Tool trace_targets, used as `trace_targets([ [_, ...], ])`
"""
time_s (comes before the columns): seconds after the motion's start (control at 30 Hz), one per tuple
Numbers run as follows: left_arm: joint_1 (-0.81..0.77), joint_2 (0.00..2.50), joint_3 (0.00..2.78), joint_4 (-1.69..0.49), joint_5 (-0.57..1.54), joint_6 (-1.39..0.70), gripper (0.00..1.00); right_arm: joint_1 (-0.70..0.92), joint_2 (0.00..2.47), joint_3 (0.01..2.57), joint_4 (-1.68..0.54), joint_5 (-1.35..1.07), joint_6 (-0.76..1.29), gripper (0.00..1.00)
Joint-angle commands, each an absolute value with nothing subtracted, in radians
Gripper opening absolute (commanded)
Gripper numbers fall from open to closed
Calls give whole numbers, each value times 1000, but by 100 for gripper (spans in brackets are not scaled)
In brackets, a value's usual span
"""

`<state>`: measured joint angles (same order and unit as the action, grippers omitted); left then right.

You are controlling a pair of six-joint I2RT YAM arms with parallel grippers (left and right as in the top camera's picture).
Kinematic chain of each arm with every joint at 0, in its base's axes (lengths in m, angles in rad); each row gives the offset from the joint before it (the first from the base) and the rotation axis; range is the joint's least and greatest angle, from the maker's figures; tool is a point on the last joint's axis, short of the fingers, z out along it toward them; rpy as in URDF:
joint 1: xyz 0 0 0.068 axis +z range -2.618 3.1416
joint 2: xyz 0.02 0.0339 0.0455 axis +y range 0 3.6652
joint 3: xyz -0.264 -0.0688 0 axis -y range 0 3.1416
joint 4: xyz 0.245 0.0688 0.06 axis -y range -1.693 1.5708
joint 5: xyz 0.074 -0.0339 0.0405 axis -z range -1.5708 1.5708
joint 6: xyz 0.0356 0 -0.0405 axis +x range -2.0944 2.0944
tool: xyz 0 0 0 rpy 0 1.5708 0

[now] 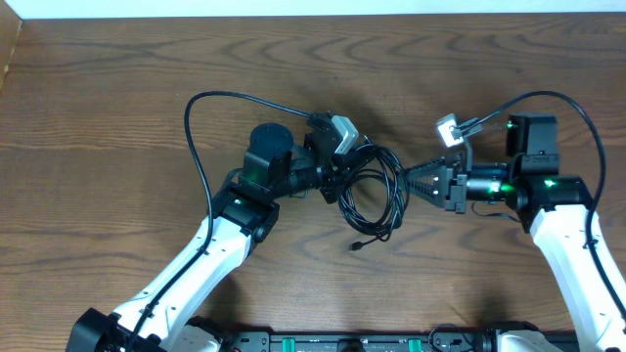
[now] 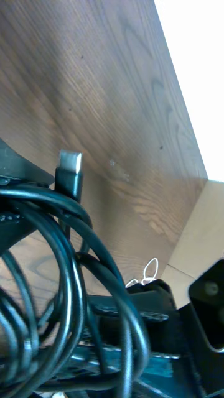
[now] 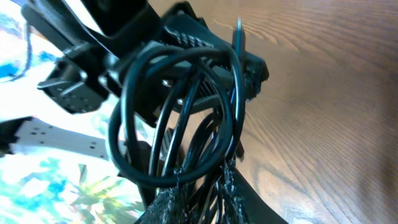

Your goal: Untangle cables

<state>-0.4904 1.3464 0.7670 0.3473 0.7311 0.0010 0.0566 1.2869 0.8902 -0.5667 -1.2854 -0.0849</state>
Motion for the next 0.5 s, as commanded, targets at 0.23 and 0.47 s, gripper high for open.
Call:
trace_targets([
  [0.23, -488, 1347, 791, 422, 749, -73, 8, 242, 1272, 888, -556, -865, -25, 25],
  [0.47, -488, 1346, 791, 425, 776, -88, 8, 275, 1272, 888, -548, -440, 205, 1],
])
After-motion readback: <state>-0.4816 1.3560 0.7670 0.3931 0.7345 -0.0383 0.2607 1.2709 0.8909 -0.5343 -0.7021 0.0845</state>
